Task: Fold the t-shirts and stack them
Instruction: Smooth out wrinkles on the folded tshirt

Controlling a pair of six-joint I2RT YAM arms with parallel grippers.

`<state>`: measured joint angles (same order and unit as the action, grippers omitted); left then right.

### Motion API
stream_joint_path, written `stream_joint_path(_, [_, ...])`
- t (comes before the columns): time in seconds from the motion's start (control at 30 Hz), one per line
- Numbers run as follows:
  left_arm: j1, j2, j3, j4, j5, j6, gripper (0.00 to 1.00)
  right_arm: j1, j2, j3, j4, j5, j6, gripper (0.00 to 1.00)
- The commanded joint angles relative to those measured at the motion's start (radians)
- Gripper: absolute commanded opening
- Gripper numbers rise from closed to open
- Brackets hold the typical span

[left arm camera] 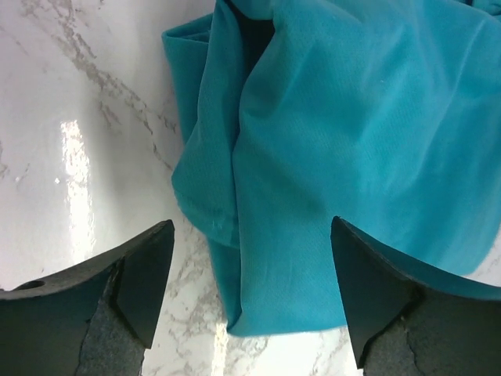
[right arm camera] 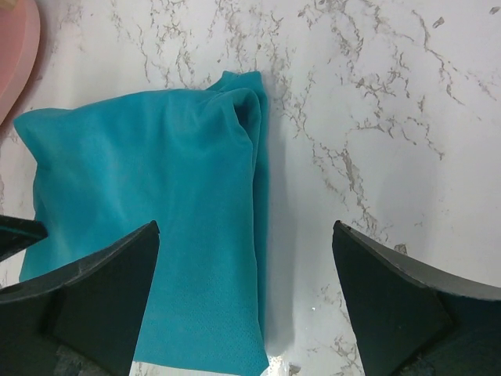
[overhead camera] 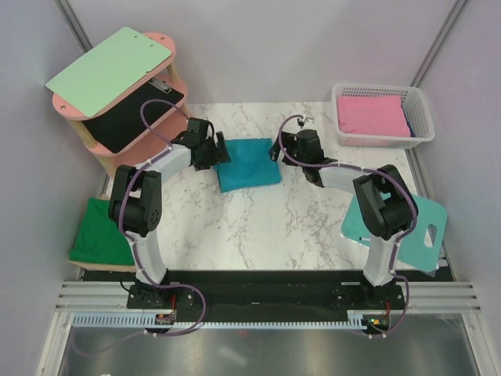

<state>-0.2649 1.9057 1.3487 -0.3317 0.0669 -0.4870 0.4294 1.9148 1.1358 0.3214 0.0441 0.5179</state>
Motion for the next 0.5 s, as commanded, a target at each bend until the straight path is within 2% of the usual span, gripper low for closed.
stream_joint_path(0.0, [0.003, 0.074, 0.029, 0.097, 0.016, -0.002, 0.86, 0.003, -0.007, -0.011, 0.047, -0.039, 0.016, 0.98])
stream_joint_path(0.07, [0.003, 0.095, 0.044, 0.099, 0.046, 0.001, 0.81, 0.000, -0.004, -0.016, 0.048, -0.041, 0.016, 0.98])
stream_joint_path(0.17, [0.001, 0.104, 0.050, 0.112, 0.082, 0.001, 0.65, 0.003, 0.007, -0.016, 0.048, -0.041, 0.016, 0.98])
stream_joint_path(0.2, [0.001, 0.098, 0.035, 0.117, 0.083, -0.002, 0.34, 0.003, 0.009, -0.015, 0.047, -0.041, 0.016, 0.98])
stream_joint_path(0.3, [0.001, 0.044, 0.000, 0.126, 0.073, -0.012, 0.03, 0.003, 0.021, -0.013, 0.047, -0.043, 0.021, 0.98])
stream_joint_path(0.47, [0.001, -0.043, -0.028, 0.118, 0.117, -0.001, 0.03, 0.003, 0.046, -0.007, 0.054, -0.081, 0.036, 0.98])
